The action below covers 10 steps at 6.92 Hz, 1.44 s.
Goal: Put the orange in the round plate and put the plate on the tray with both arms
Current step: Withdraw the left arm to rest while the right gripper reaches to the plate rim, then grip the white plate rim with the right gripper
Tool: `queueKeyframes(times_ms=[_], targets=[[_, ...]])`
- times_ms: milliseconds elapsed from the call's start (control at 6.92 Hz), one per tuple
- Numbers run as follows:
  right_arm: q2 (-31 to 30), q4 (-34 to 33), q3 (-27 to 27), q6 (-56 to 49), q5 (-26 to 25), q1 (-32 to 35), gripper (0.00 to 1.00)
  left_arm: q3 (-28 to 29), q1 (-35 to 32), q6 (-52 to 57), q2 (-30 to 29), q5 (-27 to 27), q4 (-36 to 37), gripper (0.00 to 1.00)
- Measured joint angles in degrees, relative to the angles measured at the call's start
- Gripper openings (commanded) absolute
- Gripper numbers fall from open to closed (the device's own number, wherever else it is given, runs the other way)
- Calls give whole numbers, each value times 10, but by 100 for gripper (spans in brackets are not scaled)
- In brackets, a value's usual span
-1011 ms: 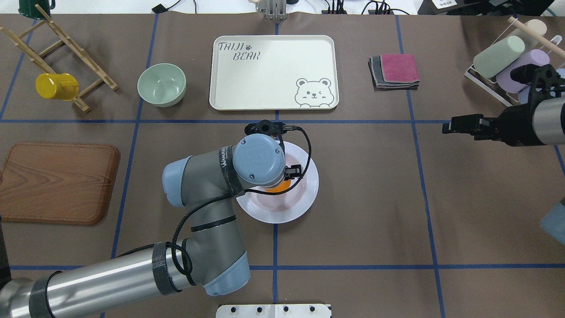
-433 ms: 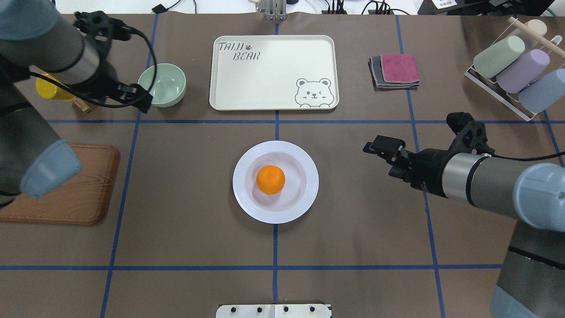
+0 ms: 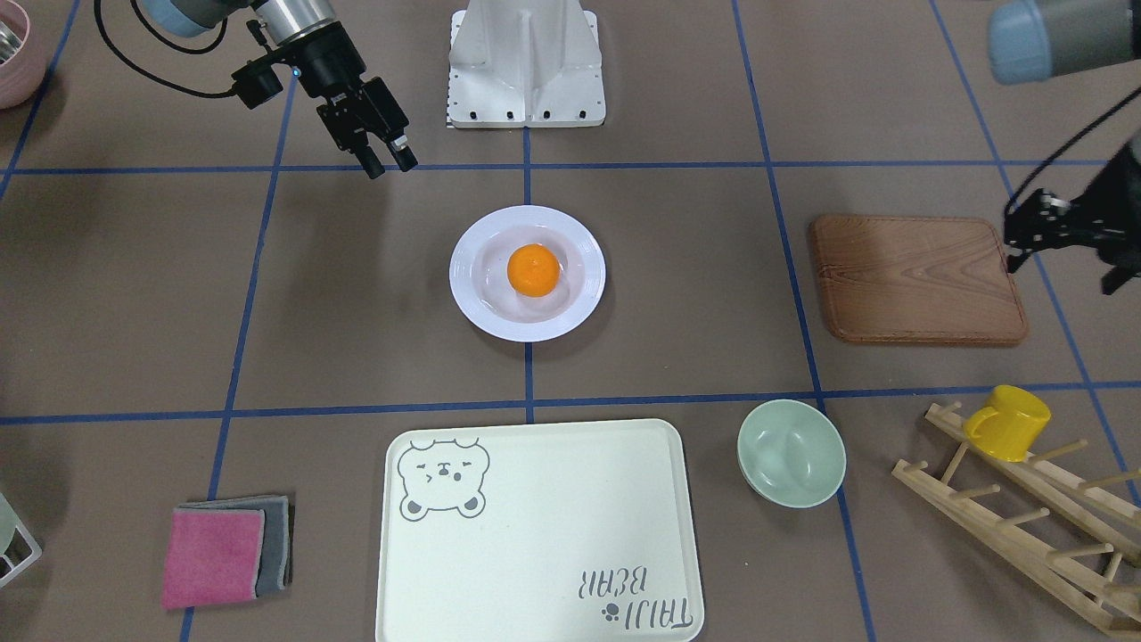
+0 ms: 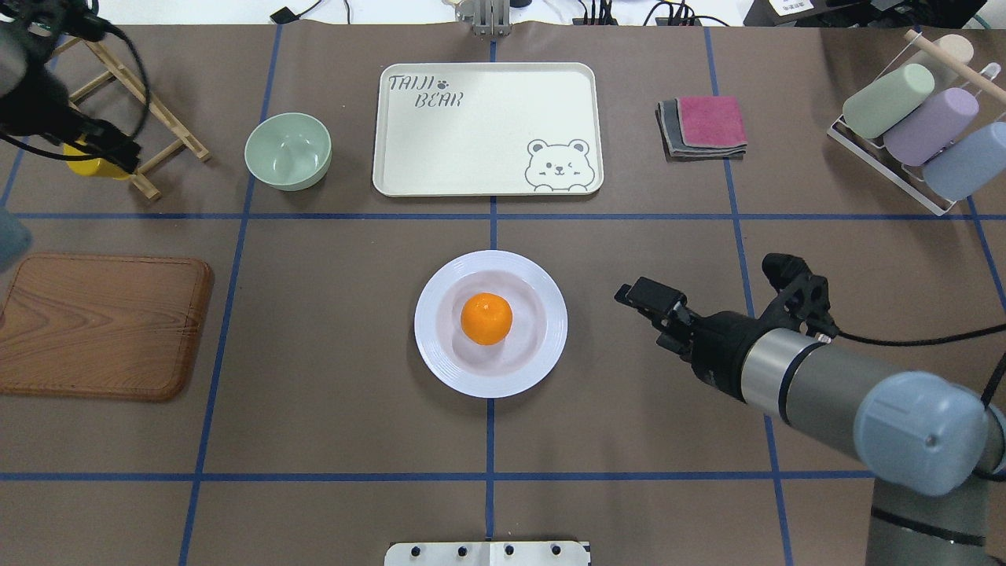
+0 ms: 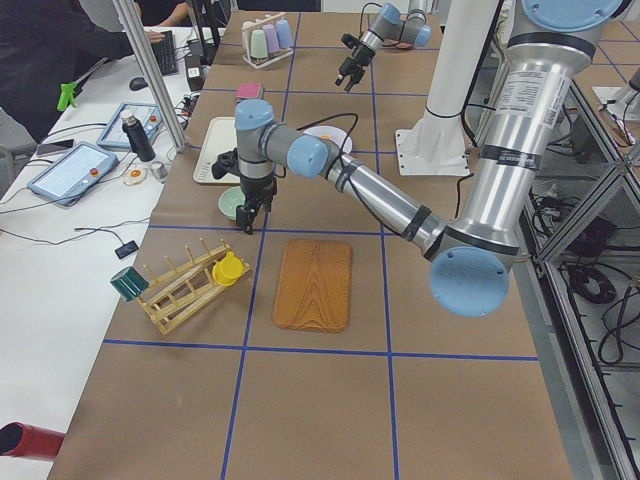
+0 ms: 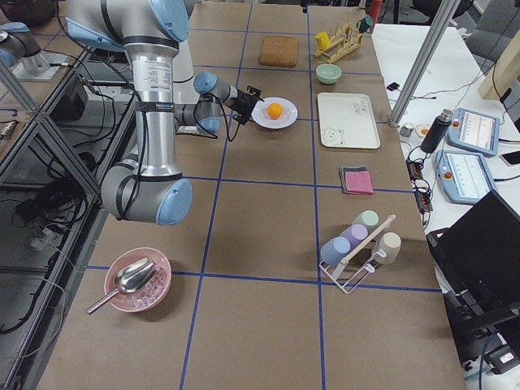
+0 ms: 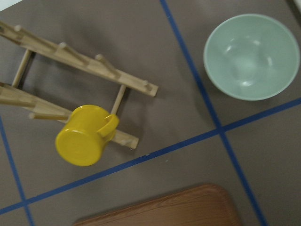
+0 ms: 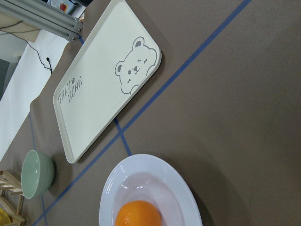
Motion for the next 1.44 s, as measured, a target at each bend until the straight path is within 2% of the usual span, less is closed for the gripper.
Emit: queueKeyframes(times_ms=[144,433,722,1011,1156,1300,1444], targets=[[3,0,-9,28,-42,-31,99,45,-56,79,21,-21,-5,98],[54,0,-81,109,-102,-67,98,108,-118,100,52,-65,-22,98],[106,-5,-148,146,-114,-69,88,122,-134,98,88,-102,-45,98],[139,-6,-198,150,-112,-56,80,123,-137,98,100,-109,-51,98],[158,-6,-223,151,-110,-46,47,123,-137,98,101,-110,-52,98],[172,-6,-241,150,-106,-36,0,123,-137,98,101,-110,-52,98],[183,-6,-251,152,-102,-30,0,123,-137,98,102,-110,-53,98]])
